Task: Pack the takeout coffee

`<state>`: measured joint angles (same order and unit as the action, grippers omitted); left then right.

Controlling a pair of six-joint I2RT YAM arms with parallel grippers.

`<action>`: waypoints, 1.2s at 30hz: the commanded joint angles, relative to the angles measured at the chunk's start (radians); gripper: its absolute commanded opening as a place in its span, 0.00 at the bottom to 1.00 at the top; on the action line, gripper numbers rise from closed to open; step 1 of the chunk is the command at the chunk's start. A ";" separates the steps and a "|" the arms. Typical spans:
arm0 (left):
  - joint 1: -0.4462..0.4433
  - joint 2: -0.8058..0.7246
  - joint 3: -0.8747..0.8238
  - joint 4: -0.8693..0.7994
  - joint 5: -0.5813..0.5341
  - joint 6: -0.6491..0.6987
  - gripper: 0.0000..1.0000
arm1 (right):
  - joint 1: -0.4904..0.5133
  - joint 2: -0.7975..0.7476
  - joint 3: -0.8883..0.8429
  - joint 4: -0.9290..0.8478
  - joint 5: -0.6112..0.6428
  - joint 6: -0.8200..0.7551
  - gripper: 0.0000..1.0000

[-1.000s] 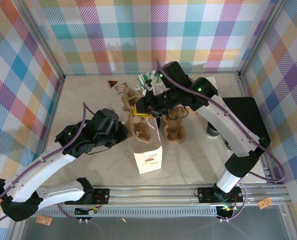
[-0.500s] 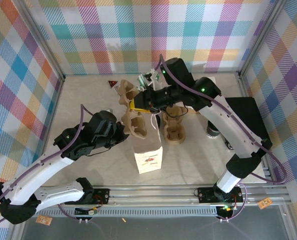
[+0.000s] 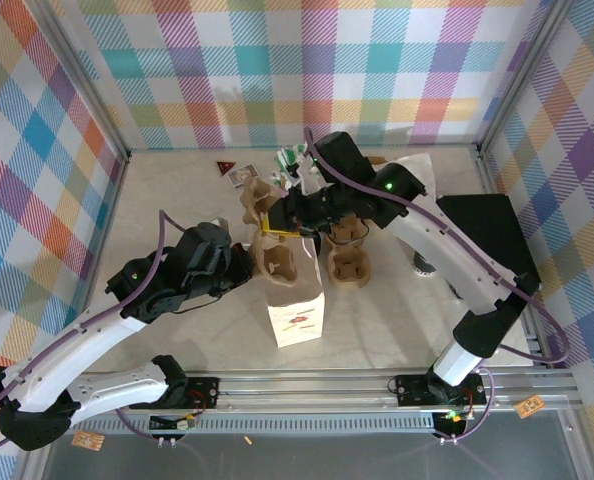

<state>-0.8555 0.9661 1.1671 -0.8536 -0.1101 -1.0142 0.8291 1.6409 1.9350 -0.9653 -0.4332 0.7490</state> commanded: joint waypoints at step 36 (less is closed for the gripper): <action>-0.008 0.008 -0.039 0.073 0.020 -0.014 0.00 | 0.149 0.174 0.273 -0.437 0.494 -0.197 0.22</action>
<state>-0.8555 0.9730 1.1481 -0.8013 -0.0967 -1.0252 0.9596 1.7985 2.1666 -1.3388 0.0036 0.5800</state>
